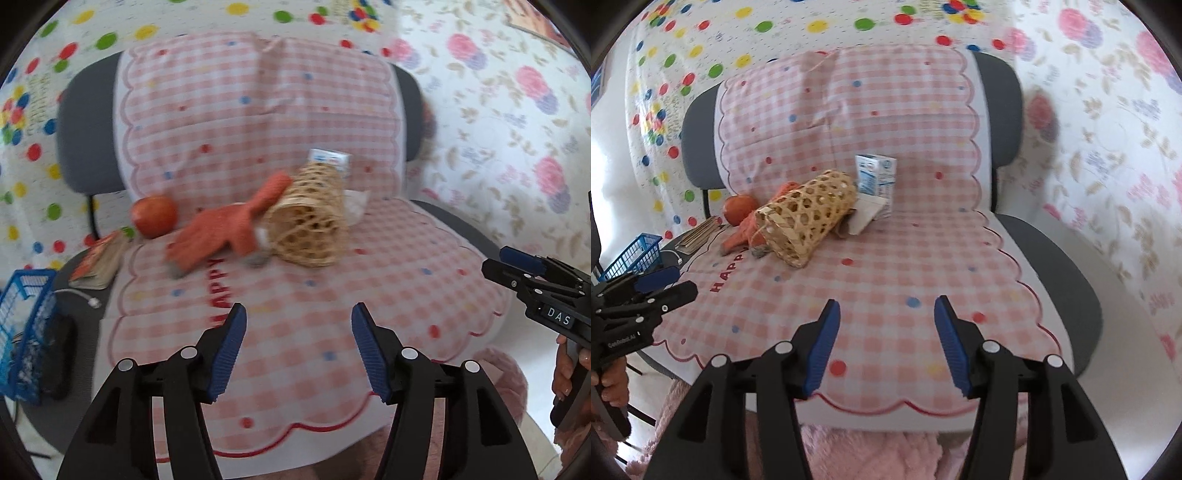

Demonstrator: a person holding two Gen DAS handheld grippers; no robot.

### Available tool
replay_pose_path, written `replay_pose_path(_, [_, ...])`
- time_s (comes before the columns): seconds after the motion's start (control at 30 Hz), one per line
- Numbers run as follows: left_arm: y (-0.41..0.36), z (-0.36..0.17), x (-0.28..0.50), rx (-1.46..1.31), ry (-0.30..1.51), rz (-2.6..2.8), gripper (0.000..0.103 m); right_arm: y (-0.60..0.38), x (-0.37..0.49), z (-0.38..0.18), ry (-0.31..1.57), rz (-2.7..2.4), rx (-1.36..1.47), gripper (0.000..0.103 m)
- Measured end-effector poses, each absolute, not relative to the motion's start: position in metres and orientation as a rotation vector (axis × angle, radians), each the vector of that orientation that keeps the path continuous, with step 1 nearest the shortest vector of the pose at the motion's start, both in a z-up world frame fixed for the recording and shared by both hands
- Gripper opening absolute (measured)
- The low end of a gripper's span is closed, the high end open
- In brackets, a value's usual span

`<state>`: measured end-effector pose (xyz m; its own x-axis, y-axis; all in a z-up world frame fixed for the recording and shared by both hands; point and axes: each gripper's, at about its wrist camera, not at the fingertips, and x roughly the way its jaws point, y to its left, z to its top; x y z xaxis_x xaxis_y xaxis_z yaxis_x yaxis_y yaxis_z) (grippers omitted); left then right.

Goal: Collect trash
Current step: 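Grasp the bamboo basket rim with the right gripper and lift it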

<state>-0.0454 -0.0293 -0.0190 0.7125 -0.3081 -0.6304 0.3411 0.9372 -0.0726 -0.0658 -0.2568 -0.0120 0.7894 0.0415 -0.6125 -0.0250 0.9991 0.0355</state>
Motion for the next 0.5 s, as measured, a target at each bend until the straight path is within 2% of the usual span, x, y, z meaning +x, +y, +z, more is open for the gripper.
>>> replay_pose_path(0.13, [-0.018, -0.018, -0.034, 0.064, 0.695, -0.28, 0.061, -0.243, -0.049, -0.019, 0.661, 0.085, 0.021, 0.053])
replay_pose_path(0.23, [-0.012, -0.018, -0.027, 0.048, 0.691, -0.23, 0.075, -0.236, -0.04, -0.025, 0.667, 0.112, 0.033, 0.053])
replay_pose_path(0.5, [-0.008, -0.028, -0.01, 0.031, 0.709, -0.191, 0.075, -0.214, -0.012, -0.033, 0.673, 0.148, -0.004, 0.053])
